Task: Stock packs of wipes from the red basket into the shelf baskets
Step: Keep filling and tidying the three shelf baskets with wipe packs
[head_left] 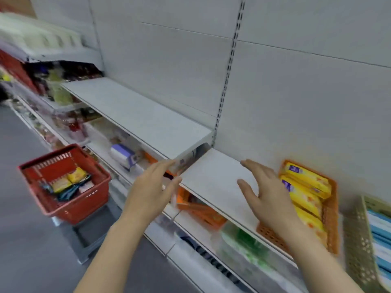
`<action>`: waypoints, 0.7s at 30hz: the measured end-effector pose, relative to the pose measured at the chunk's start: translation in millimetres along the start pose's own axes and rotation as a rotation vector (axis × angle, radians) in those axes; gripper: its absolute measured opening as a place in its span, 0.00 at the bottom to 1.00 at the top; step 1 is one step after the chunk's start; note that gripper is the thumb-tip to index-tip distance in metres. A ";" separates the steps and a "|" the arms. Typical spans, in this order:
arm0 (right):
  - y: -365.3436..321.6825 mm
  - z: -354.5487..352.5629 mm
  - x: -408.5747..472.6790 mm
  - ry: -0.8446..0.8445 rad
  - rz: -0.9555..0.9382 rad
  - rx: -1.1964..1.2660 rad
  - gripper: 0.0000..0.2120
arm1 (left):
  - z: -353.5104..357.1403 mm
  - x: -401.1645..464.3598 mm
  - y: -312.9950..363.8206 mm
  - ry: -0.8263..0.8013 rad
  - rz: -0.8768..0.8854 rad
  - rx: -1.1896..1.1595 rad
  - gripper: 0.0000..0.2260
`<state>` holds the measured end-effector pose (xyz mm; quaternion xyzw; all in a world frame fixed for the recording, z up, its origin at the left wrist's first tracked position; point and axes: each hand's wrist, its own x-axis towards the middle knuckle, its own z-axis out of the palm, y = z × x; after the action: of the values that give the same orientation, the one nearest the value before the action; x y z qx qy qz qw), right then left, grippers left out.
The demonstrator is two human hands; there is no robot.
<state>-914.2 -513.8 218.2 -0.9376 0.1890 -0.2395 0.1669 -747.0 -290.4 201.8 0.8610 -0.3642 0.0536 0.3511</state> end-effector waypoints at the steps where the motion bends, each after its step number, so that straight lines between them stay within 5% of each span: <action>1: -20.6 20.3 8.0 -0.014 -0.011 0.005 0.22 | -13.0 -1.3 -21.7 0.019 -0.017 0.003 0.21; 10: -165.8 163.9 100.1 -0.168 -0.156 0.119 0.21 | -108.5 18.1 -188.2 0.045 -0.174 0.072 0.20; 21: -291.5 374.4 304.9 -0.338 -0.252 0.209 0.26 | -169.2 159.6 -424.6 0.003 -0.358 0.110 0.18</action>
<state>-394.3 -308.6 143.0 -0.9582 0.0140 -0.1163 0.2610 -320.8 -68.2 143.7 0.9298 -0.2011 0.0113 0.3081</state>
